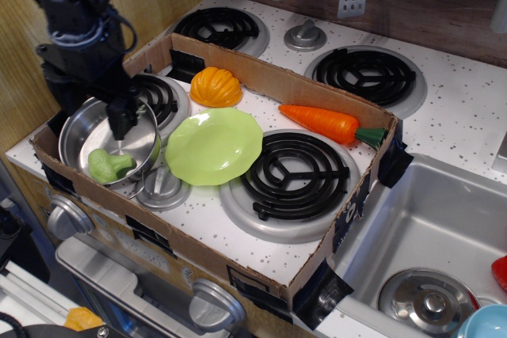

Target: Take broccoli out of pan

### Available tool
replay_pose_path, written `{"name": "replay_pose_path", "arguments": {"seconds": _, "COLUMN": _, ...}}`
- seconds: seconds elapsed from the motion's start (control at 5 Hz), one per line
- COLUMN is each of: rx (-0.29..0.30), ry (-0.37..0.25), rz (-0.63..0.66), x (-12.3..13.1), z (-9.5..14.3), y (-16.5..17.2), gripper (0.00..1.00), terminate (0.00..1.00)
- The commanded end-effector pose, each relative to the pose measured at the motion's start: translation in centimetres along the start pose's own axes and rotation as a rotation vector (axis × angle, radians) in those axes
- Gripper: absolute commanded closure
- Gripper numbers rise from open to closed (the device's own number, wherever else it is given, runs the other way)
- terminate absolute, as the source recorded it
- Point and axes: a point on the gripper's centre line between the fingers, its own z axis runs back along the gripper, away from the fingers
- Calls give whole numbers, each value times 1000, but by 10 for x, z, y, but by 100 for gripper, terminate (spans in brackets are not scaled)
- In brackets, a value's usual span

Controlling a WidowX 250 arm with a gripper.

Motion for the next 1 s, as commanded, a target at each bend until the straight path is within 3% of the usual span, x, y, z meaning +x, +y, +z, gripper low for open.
{"name": "replay_pose_path", "arguments": {"seconds": 0.0, "rx": 47, "ry": -48, "rz": -75, "x": 0, "z": -10, "y": 14, "gripper": 0, "terminate": 0}}
{"name": "replay_pose_path", "arguments": {"seconds": 0.8, "rx": 92, "ry": -182, "rz": -116, "x": -13, "z": -44, "y": -8, "gripper": 0, "terminate": 0}}
